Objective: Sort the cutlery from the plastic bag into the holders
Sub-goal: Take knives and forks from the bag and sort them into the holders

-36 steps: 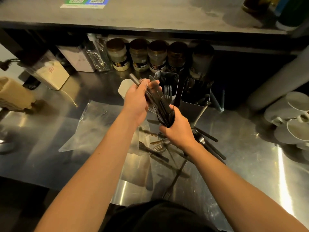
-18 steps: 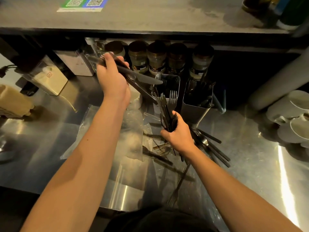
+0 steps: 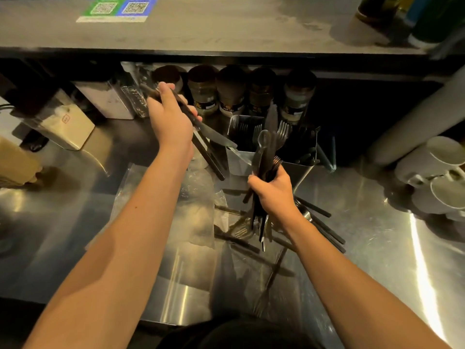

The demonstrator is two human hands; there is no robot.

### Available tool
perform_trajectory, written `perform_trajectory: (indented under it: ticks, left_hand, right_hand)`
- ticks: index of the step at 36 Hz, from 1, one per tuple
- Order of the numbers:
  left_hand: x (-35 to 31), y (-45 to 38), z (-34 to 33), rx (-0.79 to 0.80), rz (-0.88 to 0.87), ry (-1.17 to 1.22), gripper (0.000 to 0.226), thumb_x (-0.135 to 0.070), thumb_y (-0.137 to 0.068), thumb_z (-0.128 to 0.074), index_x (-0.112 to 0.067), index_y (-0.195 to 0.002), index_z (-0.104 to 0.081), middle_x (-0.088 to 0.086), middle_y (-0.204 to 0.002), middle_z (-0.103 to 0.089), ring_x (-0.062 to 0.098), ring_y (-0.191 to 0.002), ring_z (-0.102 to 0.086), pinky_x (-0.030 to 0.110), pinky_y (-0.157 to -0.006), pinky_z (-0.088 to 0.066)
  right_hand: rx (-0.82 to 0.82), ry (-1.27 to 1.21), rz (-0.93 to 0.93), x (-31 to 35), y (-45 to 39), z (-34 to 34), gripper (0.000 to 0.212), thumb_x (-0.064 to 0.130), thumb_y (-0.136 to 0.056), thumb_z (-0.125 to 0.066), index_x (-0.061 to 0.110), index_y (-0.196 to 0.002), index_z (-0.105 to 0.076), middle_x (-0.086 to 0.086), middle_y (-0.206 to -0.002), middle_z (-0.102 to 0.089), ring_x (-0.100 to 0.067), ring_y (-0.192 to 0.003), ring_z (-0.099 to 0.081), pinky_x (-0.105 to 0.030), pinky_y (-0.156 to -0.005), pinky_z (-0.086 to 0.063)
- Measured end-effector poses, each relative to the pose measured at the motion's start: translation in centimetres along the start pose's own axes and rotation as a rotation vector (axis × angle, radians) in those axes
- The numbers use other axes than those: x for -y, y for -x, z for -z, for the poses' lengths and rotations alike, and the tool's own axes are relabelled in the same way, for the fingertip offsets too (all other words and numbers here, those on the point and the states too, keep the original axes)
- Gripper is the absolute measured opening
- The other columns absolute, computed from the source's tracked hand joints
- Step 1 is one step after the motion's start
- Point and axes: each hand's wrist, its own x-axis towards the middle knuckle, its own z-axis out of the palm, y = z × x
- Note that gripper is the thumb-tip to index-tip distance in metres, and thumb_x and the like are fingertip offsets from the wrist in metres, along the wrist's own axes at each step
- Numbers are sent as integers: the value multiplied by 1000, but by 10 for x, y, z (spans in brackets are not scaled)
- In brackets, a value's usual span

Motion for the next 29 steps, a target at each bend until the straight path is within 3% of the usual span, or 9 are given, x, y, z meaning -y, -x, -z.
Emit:
perform_trajectory:
  ticks: [4, 10, 13, 16, 23, 26, 29]
  left_hand:
    - [3, -1, 0, 16, 46, 55, 32, -40, -107, -34, -13, -107, -51, -3, -67, -48, 10, -52, -45, 27, -51, -43]
    - [5, -5, -1, 102, 281, 226, 43, -52, -100, -46, -11, -109, -53, -7, -62, -40, 5, -51, -34, 19, -45, -31]
    - [11, -6, 0, 238, 386, 263, 24, -37, -102, -52, -14, -94, -52, -7, -63, -40, 4, -50, -32, 16, -45, -29]
    - [18, -5, 0, 297, 448, 271, 24, -23, -104, -51, -17, -81, -48, -6, -64, -46, 3, -49, -36, 15, -44, -30]
    - [16, 3, 4, 202, 302, -40, 28, -43, -94, -64, -15, -92, -60, -5, -71, -62, 4, -47, -42, 17, -43, -35]
    - [11, 5, 4, 178, 243, -97, 26, -41, -94, -65, -16, -91, -60, -4, -71, -59, 5, -47, -41, 18, -42, -36]
    - [8, 2, 3, 165, 241, -107, 24, -40, -94, -64, -17, -91, -59, -3, -72, -55, 5, -48, -40, 17, -43, -36]
  right_hand:
    - [-42, -99, -63, 9, -5, 5, 19, 4, -86, -68, 16, -99, -62, -2, -83, -65, -11, -71, -65, -26, -63, -55]
    - [27, -238, -156, 14, -8, 13, 23, 10, -82, -70, 14, -105, -66, 0, -72, -64, -19, -68, -63, -39, -70, -53]
    - [49, -303, -150, 20, -6, 11, 20, 3, -88, -66, 14, -105, -68, -1, -70, -62, -19, -67, -59, -35, -66, -51]
    - [65, -340, -148, 25, -5, 8, 23, 0, -90, -64, 15, -106, -69, 0, -72, -62, -18, -67, -58, -30, -61, -50]
    - [43, -353, -158, 24, -5, 13, 30, 4, -86, -67, 13, -115, -68, -5, -78, -62, -19, -68, -59, -33, -61, -49]
    - [24, -362, -173, 20, -4, 18, 35, 7, -83, -68, 12, -117, -66, -4, -75, -61, -20, -69, -58, -38, -67, -49]
    - [-5, -332, -168, 16, -1, 21, 27, 7, -86, -68, 14, -112, -65, -1, -69, -63, -19, -68, -60, -42, -73, -50]
